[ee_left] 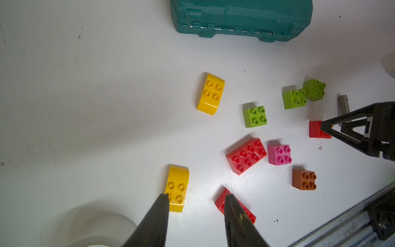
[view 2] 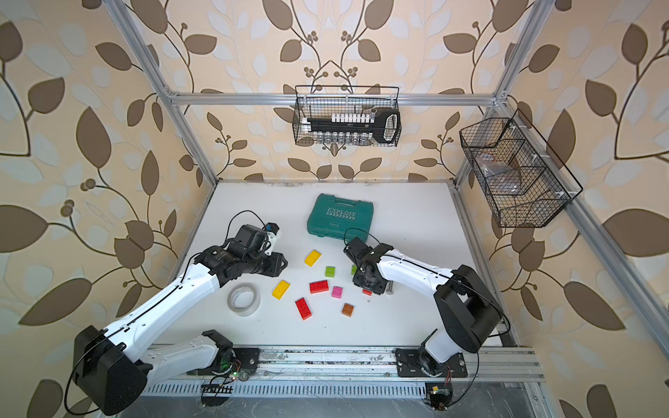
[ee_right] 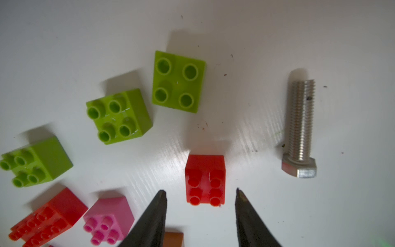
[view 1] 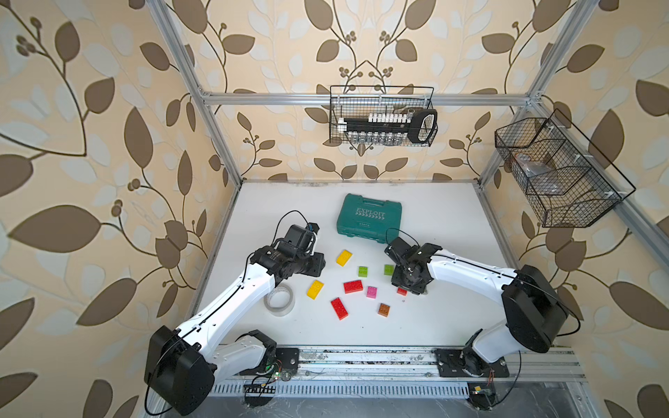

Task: Assemble the letter s with lego
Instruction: Pick up the lego brick from the center of the board.

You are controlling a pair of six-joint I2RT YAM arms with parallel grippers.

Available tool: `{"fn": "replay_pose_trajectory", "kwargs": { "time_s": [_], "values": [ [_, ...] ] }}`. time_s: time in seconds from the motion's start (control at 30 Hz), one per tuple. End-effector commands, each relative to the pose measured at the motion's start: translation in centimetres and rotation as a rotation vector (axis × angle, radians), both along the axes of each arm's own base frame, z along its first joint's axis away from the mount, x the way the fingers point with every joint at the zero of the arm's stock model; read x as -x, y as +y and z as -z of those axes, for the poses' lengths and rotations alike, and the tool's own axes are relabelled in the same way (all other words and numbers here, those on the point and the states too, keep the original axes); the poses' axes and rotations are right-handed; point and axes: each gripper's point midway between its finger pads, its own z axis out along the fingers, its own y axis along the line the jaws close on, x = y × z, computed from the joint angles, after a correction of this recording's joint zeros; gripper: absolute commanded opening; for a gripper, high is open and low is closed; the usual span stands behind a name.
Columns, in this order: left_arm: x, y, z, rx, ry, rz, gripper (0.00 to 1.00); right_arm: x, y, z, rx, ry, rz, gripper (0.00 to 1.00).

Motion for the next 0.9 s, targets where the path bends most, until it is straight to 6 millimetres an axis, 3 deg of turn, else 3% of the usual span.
{"fn": "replay_pose_trajectory", "kwargs": {
  "time_s": [0.0,0.43,0.87],
  "values": [
    [-0.5,0.8,-0.8,-0.002,-0.039,-0.043,0.45,-0.6,0.6,-0.1,-0.002,-0.005,0.014,0.47],
    [-0.7,1.0,-0.6,-0.008,-0.032,-0.049,0.46,-0.2,0.2,1.1,0.021,0.025,0.004,0.39],
    [-0.7,1.1,-0.5,-0.012,-0.027,-0.052,0.47,0.1,0.0,1.9,0.026,0.049,0.004,0.41]
  ]
}}
